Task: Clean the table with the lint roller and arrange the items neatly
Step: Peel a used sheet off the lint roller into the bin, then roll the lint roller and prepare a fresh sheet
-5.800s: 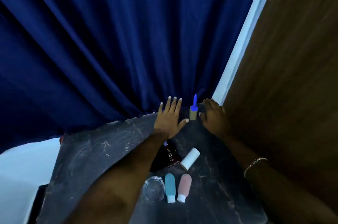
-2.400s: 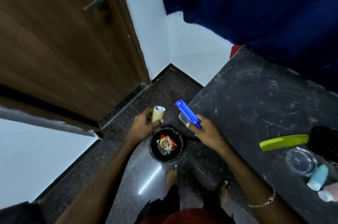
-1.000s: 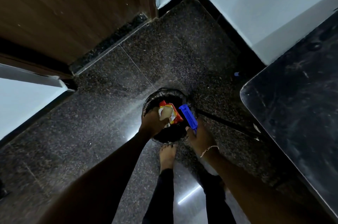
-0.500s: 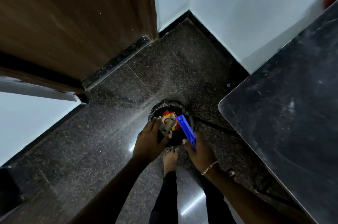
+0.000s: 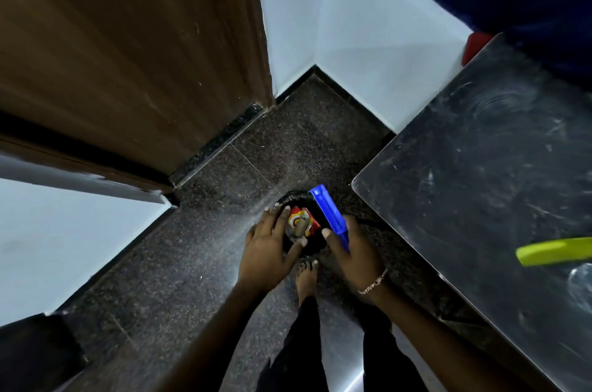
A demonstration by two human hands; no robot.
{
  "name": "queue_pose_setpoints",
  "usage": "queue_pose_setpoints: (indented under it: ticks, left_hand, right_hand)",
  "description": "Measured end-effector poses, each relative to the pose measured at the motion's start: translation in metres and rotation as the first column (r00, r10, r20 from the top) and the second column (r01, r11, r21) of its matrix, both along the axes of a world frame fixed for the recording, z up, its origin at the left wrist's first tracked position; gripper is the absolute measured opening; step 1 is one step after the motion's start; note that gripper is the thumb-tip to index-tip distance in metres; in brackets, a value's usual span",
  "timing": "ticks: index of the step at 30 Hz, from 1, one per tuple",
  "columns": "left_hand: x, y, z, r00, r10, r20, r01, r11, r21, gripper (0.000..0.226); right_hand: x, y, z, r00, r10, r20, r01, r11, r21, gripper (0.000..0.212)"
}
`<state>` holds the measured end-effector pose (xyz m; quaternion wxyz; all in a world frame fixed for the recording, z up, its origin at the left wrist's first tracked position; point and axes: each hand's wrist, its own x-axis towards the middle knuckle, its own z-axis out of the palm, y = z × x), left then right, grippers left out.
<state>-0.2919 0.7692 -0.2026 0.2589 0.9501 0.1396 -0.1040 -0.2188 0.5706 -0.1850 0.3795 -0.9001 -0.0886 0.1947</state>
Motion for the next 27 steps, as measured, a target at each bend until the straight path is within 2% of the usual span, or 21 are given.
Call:
queue_pose_setpoints:
  ticks: [3,9,15,20,27]
  left_hand:
    - [0.008,-0.012,0.031,0.999,-0.03,0.034,0.03,1.0,0.001,0.08]
    - [0.024,-0.04,0.081,0.987,-0.115,0.11,0.116,0.993,0.003,0.08]
    - [0.051,-0.085,0.116,0.951,-0.246,0.187,0.241,0.969,0.049,0.08]
    - [0.073,-0.146,0.127,0.884,-0.401,0.24,0.39,0.916,0.093,0.078]
    - [0.11,-0.265,0.141,0.726,-0.627,0.282,0.612,0.777,0.15,0.078]
  right_hand:
    - [0.0,-0.007,0.035,0.998,-0.054,0.044,0.053,0.998,0.04,0.027]
    - [-0.003,-0.038,0.083,0.969,-0.156,0.194,0.152,0.988,0.035,0.037]
    - [-0.014,-0.093,0.107,0.921,-0.301,0.247,0.294,0.953,0.065,0.042]
    - [-0.026,-0.16,0.113,0.851,-0.456,0.263,0.458,0.887,0.055,0.044]
    - [-0.034,-0.269,0.125,0.737,-0.609,0.292,0.614,0.784,0.085,0.041]
